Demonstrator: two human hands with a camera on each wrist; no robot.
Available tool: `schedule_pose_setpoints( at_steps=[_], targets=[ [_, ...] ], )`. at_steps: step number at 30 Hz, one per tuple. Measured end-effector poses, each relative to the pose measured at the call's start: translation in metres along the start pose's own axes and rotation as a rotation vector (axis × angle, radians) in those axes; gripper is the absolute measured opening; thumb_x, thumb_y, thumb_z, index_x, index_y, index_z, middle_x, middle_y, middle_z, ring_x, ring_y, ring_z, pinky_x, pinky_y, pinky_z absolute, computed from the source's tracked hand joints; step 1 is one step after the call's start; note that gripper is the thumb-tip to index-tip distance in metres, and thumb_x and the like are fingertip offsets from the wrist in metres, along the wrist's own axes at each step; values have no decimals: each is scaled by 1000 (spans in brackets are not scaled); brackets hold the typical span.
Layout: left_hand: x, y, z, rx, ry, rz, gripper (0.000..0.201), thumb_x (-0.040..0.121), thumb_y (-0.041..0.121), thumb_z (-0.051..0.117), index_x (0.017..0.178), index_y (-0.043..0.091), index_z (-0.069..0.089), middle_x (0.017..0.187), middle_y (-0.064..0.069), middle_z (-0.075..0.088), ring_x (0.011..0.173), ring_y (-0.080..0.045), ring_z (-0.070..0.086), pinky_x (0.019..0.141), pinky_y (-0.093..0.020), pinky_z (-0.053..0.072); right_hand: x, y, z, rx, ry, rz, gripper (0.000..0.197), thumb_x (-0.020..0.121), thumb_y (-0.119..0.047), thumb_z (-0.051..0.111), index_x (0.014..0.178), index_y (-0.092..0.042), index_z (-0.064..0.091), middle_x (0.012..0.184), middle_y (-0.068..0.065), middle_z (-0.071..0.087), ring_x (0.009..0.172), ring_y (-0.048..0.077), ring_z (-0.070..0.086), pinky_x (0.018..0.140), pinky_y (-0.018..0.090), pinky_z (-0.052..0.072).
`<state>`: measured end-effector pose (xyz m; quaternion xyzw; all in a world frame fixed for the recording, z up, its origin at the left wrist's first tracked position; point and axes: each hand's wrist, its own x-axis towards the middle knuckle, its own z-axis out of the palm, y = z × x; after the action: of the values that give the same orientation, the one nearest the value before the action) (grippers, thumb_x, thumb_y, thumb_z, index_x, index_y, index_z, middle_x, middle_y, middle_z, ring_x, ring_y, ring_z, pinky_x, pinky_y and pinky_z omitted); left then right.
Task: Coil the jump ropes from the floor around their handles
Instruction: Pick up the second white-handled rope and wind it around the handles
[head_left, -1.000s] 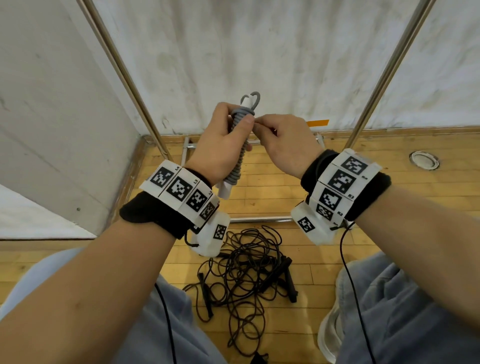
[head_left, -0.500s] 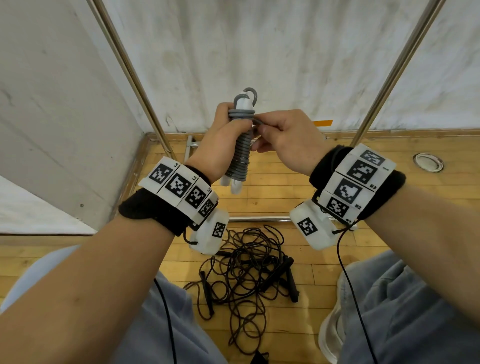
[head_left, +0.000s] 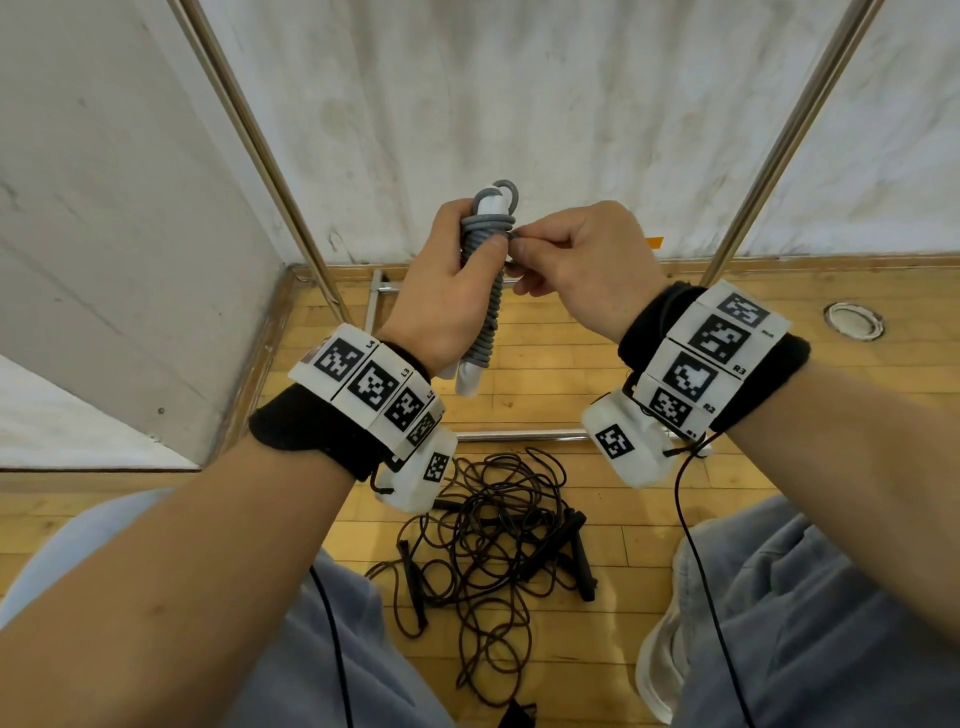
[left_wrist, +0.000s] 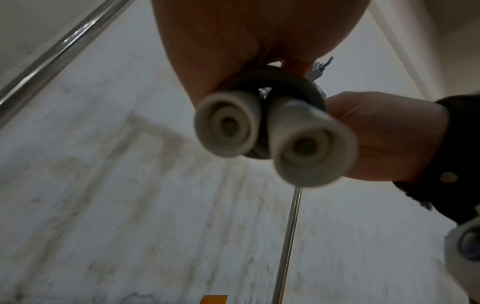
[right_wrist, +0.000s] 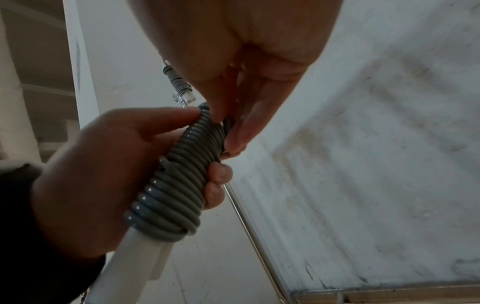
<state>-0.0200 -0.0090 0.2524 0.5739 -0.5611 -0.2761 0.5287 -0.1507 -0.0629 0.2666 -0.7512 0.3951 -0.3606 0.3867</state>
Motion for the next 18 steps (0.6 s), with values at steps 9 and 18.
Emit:
schedule_pose_setpoints(
  at_steps=[9, 18],
  targets=[
    [3, -2, 2, 34, 75, -14, 23, 98, 14, 45, 116, 14, 30, 100, 2, 50, 83, -12, 55, 79, -36, 49, 0, -2, 3, -63, -18, -54, 18, 88, -11, 57, 89, -1, 72, 78, 12, 71, 68, 13, 69, 74, 42, 56],
    [-3, -2, 1, 169, 43, 103, 18, 99, 14, 42, 116, 12, 38, 95, 9, 50, 83, -11, 55, 81, -38, 49, -2, -1, 2, -19, -12, -3, 14, 86, -10, 61, 83, -3, 72, 74, 10, 71, 65, 9, 69, 73, 40, 57]
  ],
)
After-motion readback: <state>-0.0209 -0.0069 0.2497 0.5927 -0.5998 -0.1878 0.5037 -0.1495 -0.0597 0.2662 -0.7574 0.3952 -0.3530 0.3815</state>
